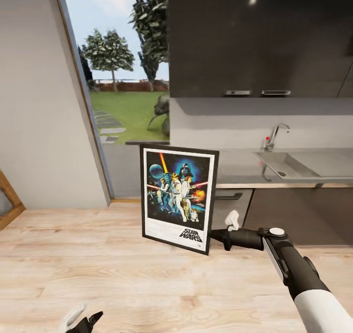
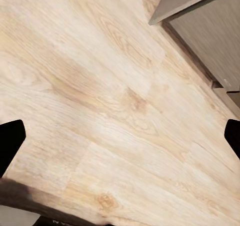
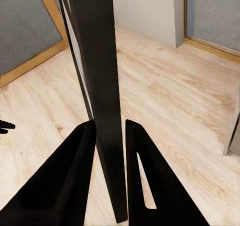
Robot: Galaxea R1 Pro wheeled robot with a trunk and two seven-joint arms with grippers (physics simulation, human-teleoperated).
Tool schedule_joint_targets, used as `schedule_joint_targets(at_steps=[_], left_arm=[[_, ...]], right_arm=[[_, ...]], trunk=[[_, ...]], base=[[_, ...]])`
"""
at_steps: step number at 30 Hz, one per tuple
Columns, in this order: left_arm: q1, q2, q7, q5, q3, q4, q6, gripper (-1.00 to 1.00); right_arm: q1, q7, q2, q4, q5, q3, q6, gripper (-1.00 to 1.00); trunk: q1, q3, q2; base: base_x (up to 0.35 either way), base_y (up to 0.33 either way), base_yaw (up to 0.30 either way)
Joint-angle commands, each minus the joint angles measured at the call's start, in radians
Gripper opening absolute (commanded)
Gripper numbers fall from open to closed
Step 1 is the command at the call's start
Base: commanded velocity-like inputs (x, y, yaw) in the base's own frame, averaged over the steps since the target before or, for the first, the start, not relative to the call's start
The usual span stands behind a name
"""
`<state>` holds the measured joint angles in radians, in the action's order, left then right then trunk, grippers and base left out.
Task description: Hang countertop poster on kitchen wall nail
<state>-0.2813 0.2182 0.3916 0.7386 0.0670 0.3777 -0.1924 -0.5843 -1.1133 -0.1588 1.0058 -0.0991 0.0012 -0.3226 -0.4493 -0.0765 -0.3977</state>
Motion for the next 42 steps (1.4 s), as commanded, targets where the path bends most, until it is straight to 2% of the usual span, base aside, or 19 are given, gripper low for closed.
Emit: schedule_joint_targets(at_steps=[1,32,42], left_arm=[[-0.001,0.0,0.004,0.008,0.004,0.0,-0.01,1.0],[-0.001,0.0,0.004,0.008,0.005,0.0,-0.01,1.0],[-0.001,0.001,0.003,0.008,0.005,0.0,-0.011,1.0]], right_arm=[[-0.001,-0.005,0.0,0.002,-0.001,0.0,-0.012,-1.0],[-0.001,-0.003,0.001,0.002,-0.002,0.0,-0.011,-1.0],[-0.001,-0.003,0.001,0.002,-0.002,0.0,-0.012,-1.0]], trunk=[[-0.001,-0.002,-0.002],[-0.001,-0.002,-0.002],[-0.001,0.002,-0.002]], base=[[0.0,0.288,0.188],[0.0,0.288,0.279],[0.123,0.267,0.086]])
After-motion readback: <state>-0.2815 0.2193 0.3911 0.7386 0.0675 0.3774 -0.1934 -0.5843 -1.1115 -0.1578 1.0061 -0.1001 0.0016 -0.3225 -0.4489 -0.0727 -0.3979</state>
